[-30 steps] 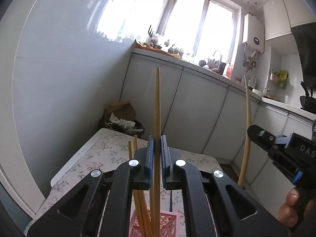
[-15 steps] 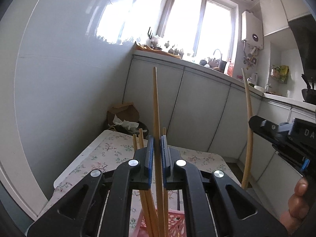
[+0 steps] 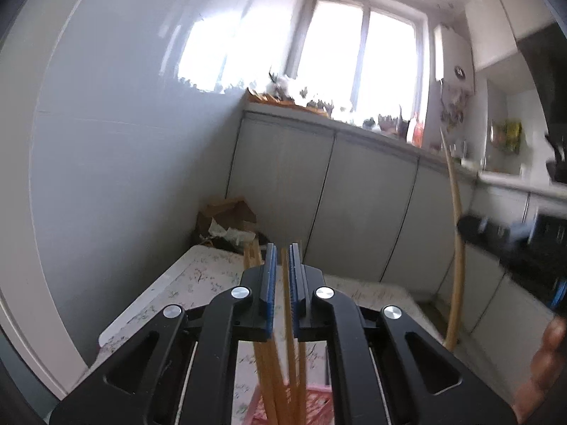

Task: Organize utensils
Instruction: 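Carry both chopsticks to the pink holder and open the left tool over it, then drop the right tool's chopstick into the pink holder by opening it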

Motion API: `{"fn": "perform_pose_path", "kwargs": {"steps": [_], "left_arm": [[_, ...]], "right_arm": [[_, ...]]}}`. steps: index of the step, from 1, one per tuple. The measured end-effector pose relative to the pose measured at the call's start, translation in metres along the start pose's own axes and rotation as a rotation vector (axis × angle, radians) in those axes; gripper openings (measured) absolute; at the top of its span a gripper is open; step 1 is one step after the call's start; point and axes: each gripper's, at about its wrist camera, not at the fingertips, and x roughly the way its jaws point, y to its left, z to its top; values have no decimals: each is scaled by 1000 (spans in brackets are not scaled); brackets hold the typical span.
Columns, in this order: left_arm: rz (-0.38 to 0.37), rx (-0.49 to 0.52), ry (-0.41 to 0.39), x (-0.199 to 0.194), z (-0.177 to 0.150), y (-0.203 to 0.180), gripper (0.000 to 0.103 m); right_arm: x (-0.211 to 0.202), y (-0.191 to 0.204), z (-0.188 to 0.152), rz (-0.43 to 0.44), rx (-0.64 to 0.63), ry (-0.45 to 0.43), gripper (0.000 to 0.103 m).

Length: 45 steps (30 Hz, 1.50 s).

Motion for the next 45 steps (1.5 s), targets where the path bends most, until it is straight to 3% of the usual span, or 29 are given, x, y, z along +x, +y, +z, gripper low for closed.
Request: {"fn": "perform_pose_path", "kwargs": {"steps": [3, 6, 8, 10, 14, 18, 23, 29, 45], "left_arm": [[-9, 48, 61, 3, -5, -3, 6], [-15, -4, 120, 1, 7, 4, 7], [13, -70, 182, -2, 20, 12, 14], [52, -122, 271, -3, 29, 21, 38], [117, -207, 447, 1, 28, 40, 42], [154, -236, 525, 7, 21, 56, 45], [149, -302, 547, 11, 19, 75, 47], [152, -282, 536, 11, 21, 77, 50], [126, -271, 528, 11, 23, 70, 50]], "right_arm": [[-1, -3, 0, 3, 8, -2, 8], [5, -5, -3, 16, 25, 13, 8], [11, -4, -7, 25, 27, 24, 8], [18, -1, -13, 31, 25, 31, 8], [41, 9, -30, 20, -6, 47, 8], [60, 22, -44, -32, -84, 39, 8], [72, 27, -59, -91, -125, 8, 8], [79, 37, -83, -146, -233, 27, 8], [54, 38, -84, -114, -285, 126, 8]]}}
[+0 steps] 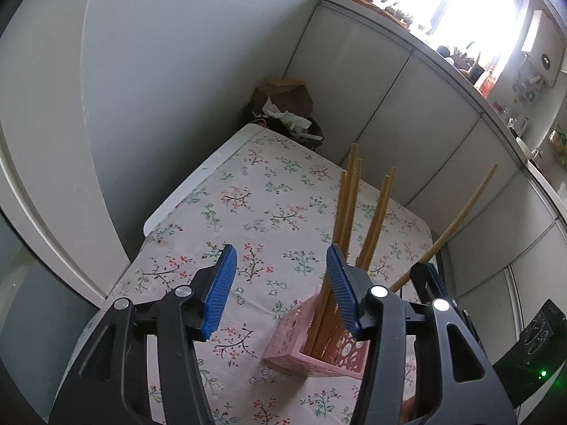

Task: Organize utensils
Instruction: 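Drop the right tool's chopstick into the pink holder by opening it, then close the left tool on a black chopstick while the right tool grasps the other black one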

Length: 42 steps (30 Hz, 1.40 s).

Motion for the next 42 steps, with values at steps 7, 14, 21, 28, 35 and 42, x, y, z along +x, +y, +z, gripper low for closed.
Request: {"fn": "perform_pose_path", "kwargs": {"steps": [7, 14, 21, 28, 35, 42], "left_arm": [[-12, 19, -11, -6, -1, -7, 52], [-48, 72, -21, -22, -2, -26, 53], [-112, 243, -62, -50, -17, -75, 53], [-142, 532, 54, -31, -77, -157, 67], [91, 639, 260, 78, -113, -206, 68], [254, 608, 328, 164, -98, -221, 68]], "right_arm": [[-16, -5, 16, 63, 25, 96, 40], [-73, -54, 62, 31, 161, -3, 51], [-85, -120, 63, -67, 321, 75, 51], [-60, -187, 21, -202, 508, 374, 51], [-77, -243, -4, -288, 658, 428, 51], [-94, -267, -3, -277, 710, 404, 51]]}}
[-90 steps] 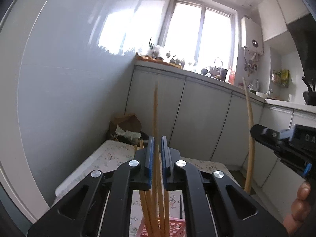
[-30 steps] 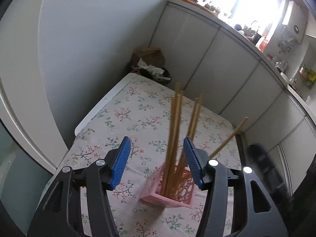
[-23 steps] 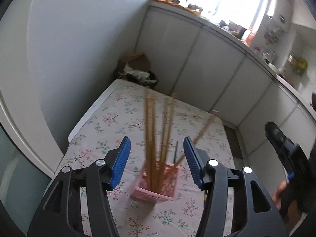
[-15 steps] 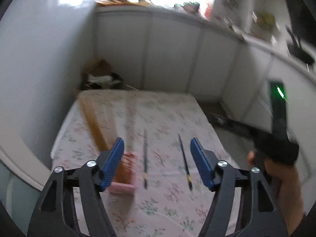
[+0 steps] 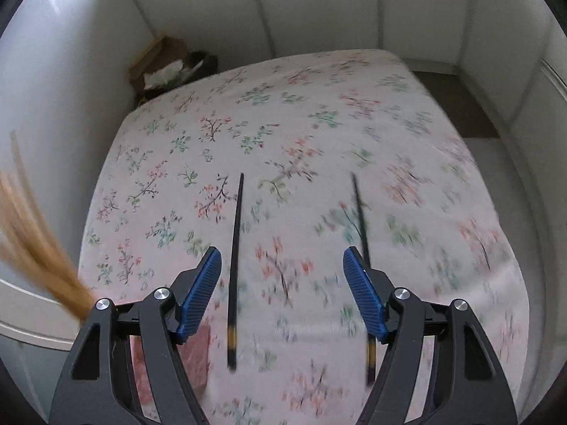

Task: Organize utensils
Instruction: 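Close the left tool on a black chopstick while the right tool grasps the other black one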

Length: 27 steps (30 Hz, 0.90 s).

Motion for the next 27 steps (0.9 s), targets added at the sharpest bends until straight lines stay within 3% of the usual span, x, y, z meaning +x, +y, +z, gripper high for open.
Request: {"fn": "perform_pose_path", "kwargs": {"steps": [5, 9, 17, 20, 21, 25, 27], "left_arm": [[20, -89, 86, 37, 25, 13, 63], [-29, -141, 146, 63, 34, 23, 43], [-16, -108, 169, 80, 33, 30, 43], [-36, -85, 172, 77, 29, 27, 21], [-11, -61, 174, 76, 28, 24, 6], [-62, -73, 182, 72, 22, 22, 2], [-122, -86, 186, 68, 18, 22, 2]], "right_arm": [[3, -3, 7, 19, 11, 1, 51], [5, -1, 7, 25, -2, 2, 51], [7, 0, 6, 32, 0, 4, 51], [9, 3, 5, 40, 0, 14, 51], [10, 5, 4, 38, -5, 13, 51], [10, 7, 2, 36, -15, 13, 51], [12, 6, 2, 31, -17, 17, 51]]}}
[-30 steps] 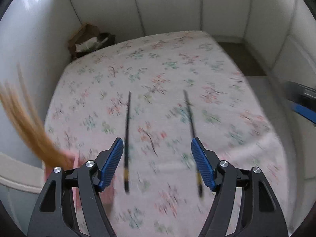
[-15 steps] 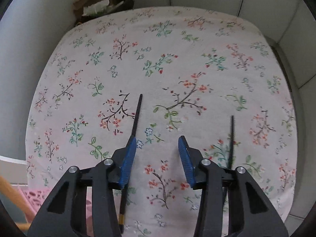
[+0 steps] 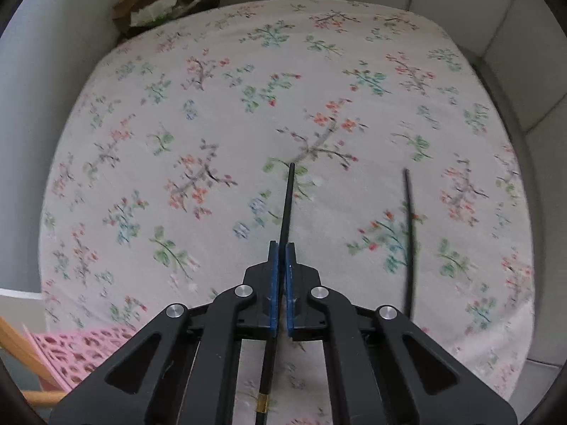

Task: Organize utensils
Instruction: 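Close the left tool on a black chopstick while the right tool grasps the other black one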

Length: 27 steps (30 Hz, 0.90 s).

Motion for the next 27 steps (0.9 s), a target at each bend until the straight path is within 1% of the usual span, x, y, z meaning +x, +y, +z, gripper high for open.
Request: {"fn": "perform_pose_path", "kwargs": {"steps": [1, 3, 5, 8, 11, 13, 14, 16, 17, 18, 20, 21, 22, 23, 25, 26, 27], "left_arm": [[-32, -6, 1, -2, -3, 0, 0], [-112, -21, -27, -12, -14, 0, 0], [-176, -29, -59, -21, -20, 3, 0], [-208, -18, -103, -33, -28, 7, 0], [-237, -32, -121, -41, -32, 16, 0], [-227, -14, -140, -46, -35, 15, 0], [-219, -12, -134, -46, -36, 16, 0], [-239, -32, -87, -36, -30, 21, 0], [-237, -42, -58, -30, -29, 21, 0], [-217, -37, -38, -26, -30, 20, 0], [-194, -18, -3, -17, -31, 17, 10], [-172, -11, 15, -12, -31, 15, 21], [-131, -9, 17, -9, -30, 13, 24], [-112, -2, 9, -8, -28, 12, 24], [-113, 21, -17, -6, -23, 6, 24], [-98, 34, -25, -6, -23, 2, 24], [-77, 61, -40, -7, -23, -4, 14]], "right_arm": [[2, -1, 0, -4, -1, 5, 51], [9, -1, -3, -15, -8, 29, 51], [21, 3, -8, -34, -38, 65, 51], [39, 7, -16, -51, -69, 123, 50], [49, 13, -21, -54, -95, 149, 50], [55, 16, -24, -60, -109, 158, 50], [58, 18, -26, -62, -115, 165, 50], [62, 20, -27, -65, -115, 174, 50], [62, 19, -27, -66, -109, 174, 50], [62, 19, -27, -65, -103, 173, 50], [60, 19, -26, -69, -100, 164, 50], [59, 20, -25, -71, -103, 158, 50], [59, 20, -24, -73, -107, 156, 50], [59, 20, -24, -77, -109, 154, 50], [60, 19, -23, -80, -109, 155, 50], [61, 19, -23, -80, -110, 158, 50], [61, 19, -23, -82, -111, 159, 50]]}}
